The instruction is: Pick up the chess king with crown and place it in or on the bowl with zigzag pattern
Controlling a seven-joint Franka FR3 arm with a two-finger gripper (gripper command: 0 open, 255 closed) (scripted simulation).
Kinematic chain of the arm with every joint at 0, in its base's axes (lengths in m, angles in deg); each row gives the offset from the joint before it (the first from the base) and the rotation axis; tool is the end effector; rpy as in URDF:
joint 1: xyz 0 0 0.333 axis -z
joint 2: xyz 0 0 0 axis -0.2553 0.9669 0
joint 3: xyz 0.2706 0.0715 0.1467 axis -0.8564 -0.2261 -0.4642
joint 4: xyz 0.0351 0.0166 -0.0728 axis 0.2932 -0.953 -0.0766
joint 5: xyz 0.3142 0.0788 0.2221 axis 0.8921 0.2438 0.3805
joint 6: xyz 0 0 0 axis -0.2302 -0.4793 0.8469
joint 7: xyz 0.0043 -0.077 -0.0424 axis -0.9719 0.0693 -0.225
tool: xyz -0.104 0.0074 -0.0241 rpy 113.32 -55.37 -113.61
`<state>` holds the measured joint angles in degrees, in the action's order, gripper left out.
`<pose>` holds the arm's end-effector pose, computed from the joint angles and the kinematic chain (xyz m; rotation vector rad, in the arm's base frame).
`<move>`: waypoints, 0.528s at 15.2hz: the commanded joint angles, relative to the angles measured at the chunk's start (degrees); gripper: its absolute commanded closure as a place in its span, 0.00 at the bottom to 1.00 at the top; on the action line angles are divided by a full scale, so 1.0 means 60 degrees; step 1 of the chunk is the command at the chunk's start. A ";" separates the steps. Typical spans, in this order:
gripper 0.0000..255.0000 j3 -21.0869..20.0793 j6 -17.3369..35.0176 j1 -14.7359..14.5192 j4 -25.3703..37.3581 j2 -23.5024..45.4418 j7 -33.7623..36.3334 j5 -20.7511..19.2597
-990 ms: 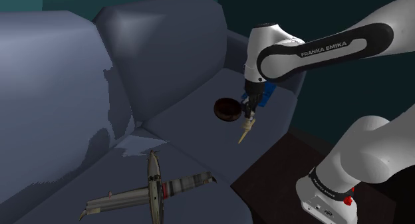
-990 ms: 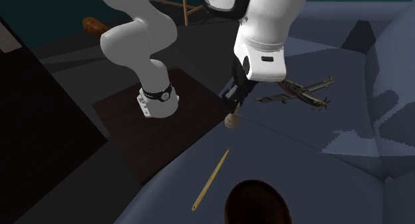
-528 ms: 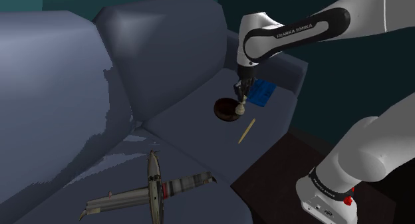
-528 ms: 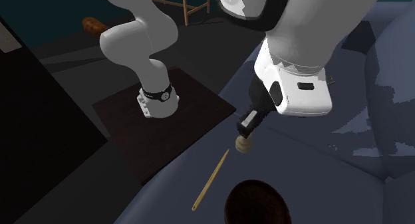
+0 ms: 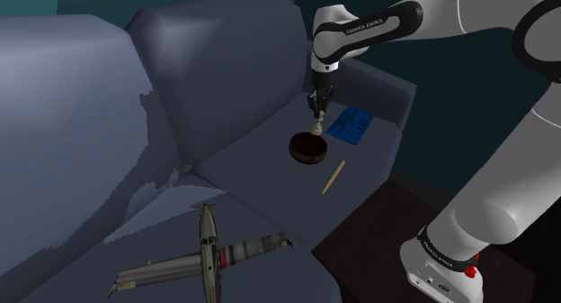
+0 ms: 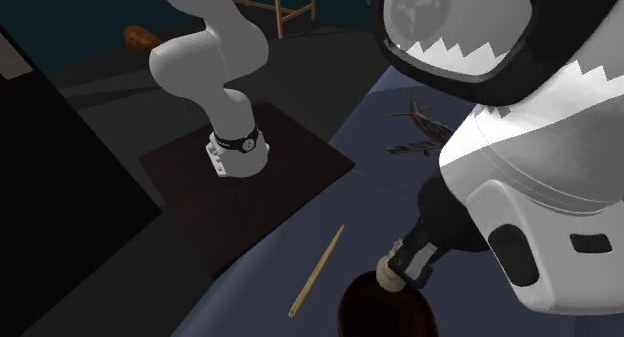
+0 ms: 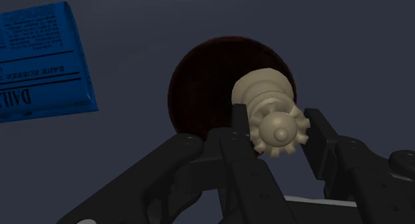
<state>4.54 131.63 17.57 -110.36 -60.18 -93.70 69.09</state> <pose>0.5465 -0.0249 0.4225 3.1110 0.1334 -0.1898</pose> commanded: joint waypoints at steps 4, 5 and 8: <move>1.00 0.0163 -0.0150 0.0184 0.1403 0.1237 -0.0347 -0.0026; 1.00 0.0164 -0.0030 0.0185 0.1321 0.1275 -0.0343 -0.0028; 1.00 0.0164 0.0321 0.0186 0.1105 0.1410 -0.0332 -0.0031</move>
<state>5.55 132.75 18.72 -103.17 -51.94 -95.77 68.91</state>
